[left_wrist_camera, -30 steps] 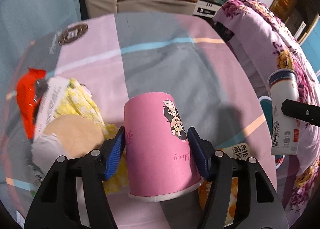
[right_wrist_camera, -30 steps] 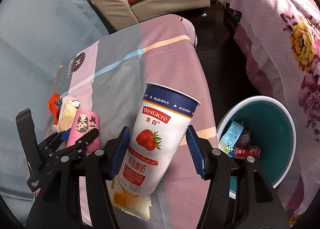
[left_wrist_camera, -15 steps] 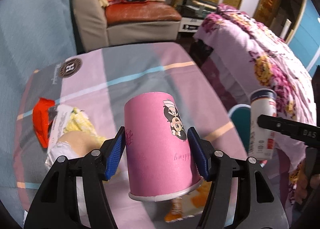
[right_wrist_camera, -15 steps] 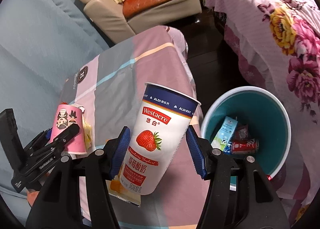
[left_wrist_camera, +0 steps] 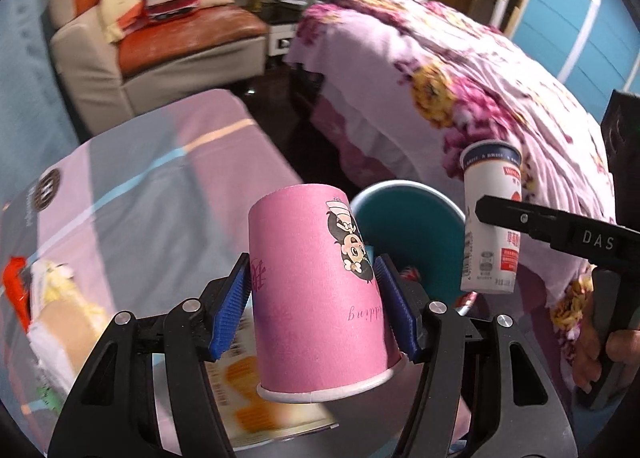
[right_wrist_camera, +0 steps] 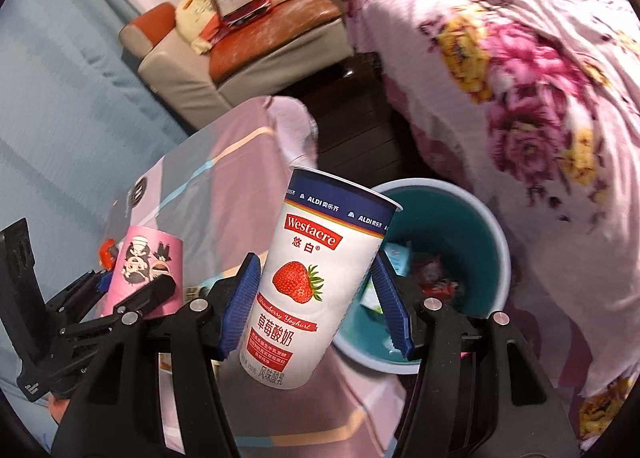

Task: Collect trash
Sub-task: 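Grasp the pink paper cup with the left gripper, carry it over the bin and release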

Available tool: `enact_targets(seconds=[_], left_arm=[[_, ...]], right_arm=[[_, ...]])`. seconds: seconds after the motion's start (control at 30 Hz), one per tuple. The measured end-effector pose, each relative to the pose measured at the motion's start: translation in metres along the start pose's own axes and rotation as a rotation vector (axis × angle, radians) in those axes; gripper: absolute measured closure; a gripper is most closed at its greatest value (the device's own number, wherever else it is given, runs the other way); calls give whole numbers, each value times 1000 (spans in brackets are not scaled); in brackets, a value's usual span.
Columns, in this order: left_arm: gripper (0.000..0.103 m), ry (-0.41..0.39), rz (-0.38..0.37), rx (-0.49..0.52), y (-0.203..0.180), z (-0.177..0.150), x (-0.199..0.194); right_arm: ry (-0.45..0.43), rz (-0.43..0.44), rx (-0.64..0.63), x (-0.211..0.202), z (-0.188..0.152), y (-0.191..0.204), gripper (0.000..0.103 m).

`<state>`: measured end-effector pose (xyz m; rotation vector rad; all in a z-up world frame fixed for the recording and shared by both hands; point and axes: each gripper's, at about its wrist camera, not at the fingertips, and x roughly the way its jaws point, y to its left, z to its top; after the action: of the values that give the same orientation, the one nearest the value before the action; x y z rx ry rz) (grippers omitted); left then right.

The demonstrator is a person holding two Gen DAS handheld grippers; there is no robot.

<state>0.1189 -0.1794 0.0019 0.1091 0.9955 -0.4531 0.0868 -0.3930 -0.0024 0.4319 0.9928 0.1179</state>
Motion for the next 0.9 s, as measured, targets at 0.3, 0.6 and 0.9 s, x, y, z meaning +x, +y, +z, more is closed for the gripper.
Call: enact_targets(seconds=[0.3,0.6,0.9], left_arm=[[40,67,-57,99,-61,7,47],[39,133,-79,139,-86,11,89],[27,137,-79,163,-94,13,100]], right_arm=[[-34,-65,71,-13,1,-60,48],[-18,-97,85,0,2,-83,48],[1,-103,85,10,6,-85,48]])
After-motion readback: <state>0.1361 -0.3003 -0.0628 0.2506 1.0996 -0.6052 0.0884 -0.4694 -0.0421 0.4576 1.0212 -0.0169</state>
